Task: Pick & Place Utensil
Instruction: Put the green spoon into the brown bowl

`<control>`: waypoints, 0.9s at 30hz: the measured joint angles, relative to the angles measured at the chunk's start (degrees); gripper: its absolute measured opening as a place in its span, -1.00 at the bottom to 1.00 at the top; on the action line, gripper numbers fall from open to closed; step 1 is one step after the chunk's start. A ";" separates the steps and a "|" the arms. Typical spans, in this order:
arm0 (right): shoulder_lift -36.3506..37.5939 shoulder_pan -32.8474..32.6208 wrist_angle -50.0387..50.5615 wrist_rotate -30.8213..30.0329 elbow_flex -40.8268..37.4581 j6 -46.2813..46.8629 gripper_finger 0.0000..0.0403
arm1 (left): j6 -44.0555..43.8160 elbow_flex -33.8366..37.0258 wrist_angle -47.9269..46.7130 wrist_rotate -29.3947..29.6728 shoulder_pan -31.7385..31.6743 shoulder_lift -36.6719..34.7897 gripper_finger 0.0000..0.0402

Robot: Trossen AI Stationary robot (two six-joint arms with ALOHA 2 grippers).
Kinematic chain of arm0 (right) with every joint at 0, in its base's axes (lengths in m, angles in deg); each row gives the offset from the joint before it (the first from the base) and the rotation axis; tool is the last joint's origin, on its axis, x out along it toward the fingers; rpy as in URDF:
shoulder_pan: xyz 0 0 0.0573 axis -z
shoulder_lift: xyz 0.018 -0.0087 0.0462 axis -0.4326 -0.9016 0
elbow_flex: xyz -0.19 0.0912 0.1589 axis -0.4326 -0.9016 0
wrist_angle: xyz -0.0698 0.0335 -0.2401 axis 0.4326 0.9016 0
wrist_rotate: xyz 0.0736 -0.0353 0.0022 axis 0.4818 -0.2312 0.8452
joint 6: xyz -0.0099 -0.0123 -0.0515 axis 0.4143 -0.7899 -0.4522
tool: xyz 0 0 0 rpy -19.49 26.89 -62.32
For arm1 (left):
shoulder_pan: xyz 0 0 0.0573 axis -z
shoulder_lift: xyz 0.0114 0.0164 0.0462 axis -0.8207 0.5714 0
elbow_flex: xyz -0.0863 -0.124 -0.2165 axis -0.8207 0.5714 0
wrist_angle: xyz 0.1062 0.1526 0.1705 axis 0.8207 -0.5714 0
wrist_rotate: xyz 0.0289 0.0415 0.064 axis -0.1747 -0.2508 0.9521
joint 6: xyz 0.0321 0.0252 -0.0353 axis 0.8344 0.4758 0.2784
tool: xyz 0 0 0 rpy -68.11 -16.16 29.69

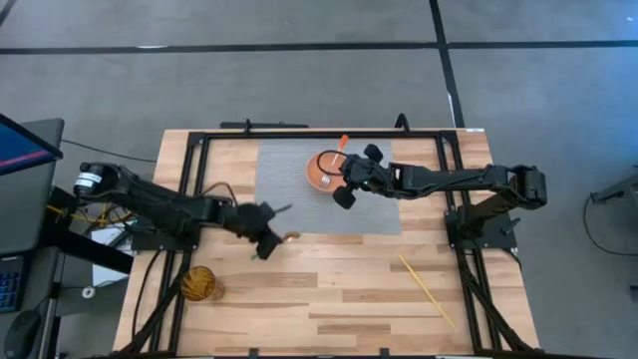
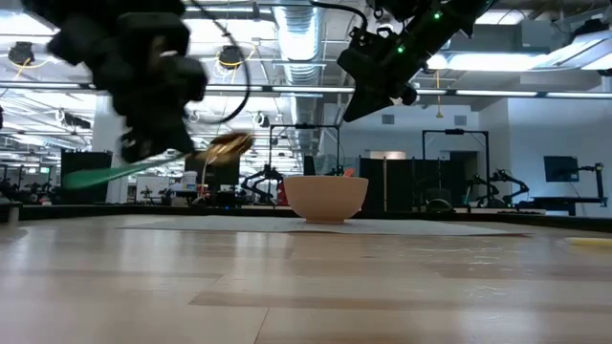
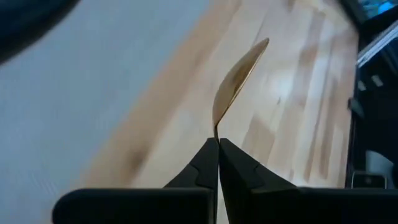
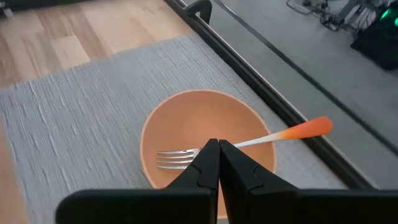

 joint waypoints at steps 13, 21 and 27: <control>4.98 0.00 12.07 -10.43 0.02 -10.77 -1.00 | 17.58 -16.68 0.33 -3.17 -26.45 2.45 -0.97; 5.07 0.23 12.40 -10.51 0.02 -14.87 -1.00 | 14.38 -27.96 0.34 -22.67 -36.49 19.91 -0.97; 3.23 1.87 4.60 -10.36 0.07 -19.98 -1.00 | 8.21 -32.60 0.04 -36.07 -37.27 31.55 -0.97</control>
